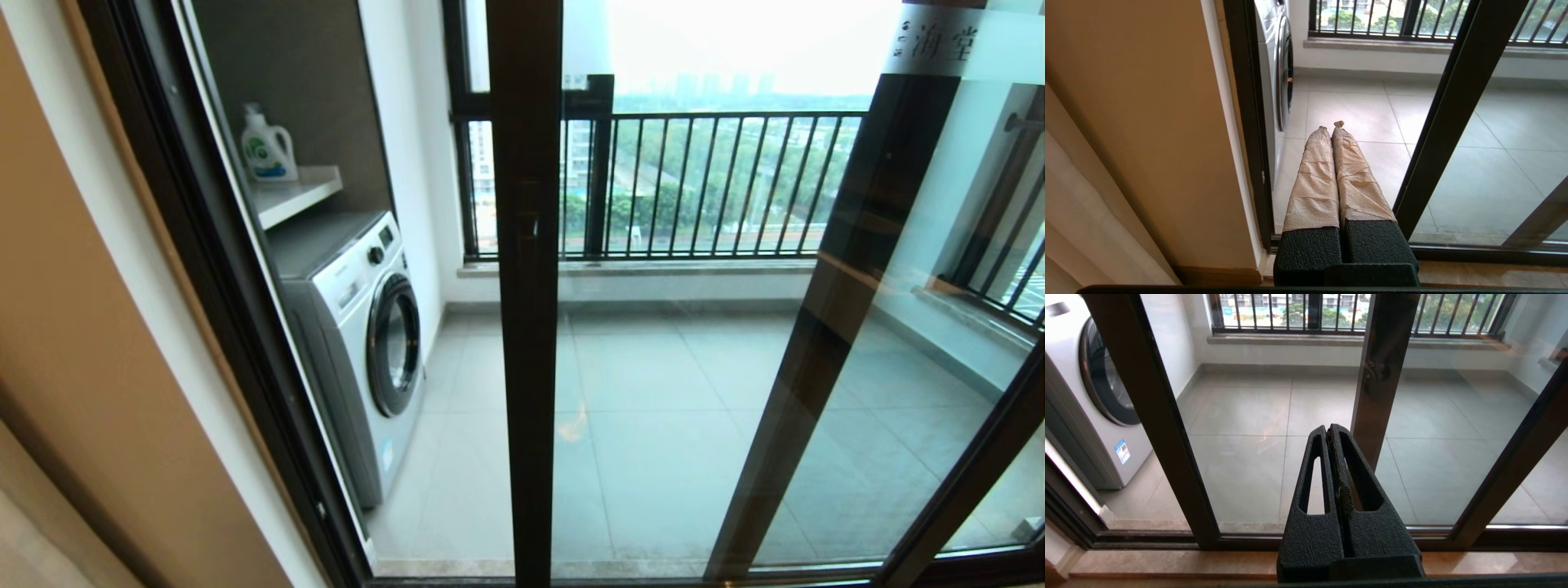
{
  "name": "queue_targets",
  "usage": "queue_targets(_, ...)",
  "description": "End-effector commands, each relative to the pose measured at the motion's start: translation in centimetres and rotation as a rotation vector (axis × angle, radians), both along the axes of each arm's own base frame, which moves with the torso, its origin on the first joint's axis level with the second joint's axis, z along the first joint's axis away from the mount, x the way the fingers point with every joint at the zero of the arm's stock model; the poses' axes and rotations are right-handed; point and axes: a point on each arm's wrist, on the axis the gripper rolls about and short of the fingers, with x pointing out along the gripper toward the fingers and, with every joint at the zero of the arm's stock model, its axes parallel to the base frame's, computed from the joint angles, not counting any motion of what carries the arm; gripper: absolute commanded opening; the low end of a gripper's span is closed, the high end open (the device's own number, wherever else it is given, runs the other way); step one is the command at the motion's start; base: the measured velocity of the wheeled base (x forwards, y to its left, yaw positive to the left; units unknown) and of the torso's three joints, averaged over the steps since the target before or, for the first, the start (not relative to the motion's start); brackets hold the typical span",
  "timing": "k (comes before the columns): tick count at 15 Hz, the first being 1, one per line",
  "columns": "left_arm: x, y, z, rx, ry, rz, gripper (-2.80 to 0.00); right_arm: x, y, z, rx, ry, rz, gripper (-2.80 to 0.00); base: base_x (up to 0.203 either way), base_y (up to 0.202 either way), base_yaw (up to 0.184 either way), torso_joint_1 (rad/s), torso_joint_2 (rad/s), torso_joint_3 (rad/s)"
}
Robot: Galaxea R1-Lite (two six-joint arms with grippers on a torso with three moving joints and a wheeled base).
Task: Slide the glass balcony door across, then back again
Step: Close the slid door
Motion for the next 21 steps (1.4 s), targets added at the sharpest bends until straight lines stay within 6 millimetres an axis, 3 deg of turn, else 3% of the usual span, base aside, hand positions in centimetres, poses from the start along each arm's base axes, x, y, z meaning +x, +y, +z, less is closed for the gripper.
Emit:
queue_targets(1, 0.0, 0.0, 0.0, -0.001, 0.0, 0.0, -2.8, 0.1, 0.0, -0.3, 0.006, 0.009, 0.003, -2.8, 0.0, 0.0, 0.0, 0.0, 0.0, 0.0)
queue_targets(11, -0.1, -0.1, 0.4, 0.091, -0.016, -0.026, -2.8, 0.1, 0.0, -0.2, 0.007, -0.008, 0.003, -2.8, 0.0, 0.0, 0.0, 0.0, 0.0, 0.0)
queue_targets(14, -0.6, -0.3, 4.7, 0.086, -0.077, -0.112, -2.8, 0.1, 0.0, -0.2, 0.007, -0.009, 0.003, -2.8, 0.0, 0.0, 0.0, 0.0, 0.0, 0.0)
queue_targets(17, 2.2, -0.4, 9.8, 0.058, -0.015, -0.18, -2.8, 0.1, 0.0, -0.2, 0.007, -0.009, 0.003, -2.8, 0.0, 0.0, 0.0, 0.0, 0.0, 0.0)
queue_targets(21, 9.4, -0.7, 12.6, 0.032, 0.074, -0.287, -2.8, 0.1, 0.0, -0.2, 0.007, -0.009, 0.003, -2.8, 0.0, 0.0, 0.0, 0.0, 0.0, 0.0)
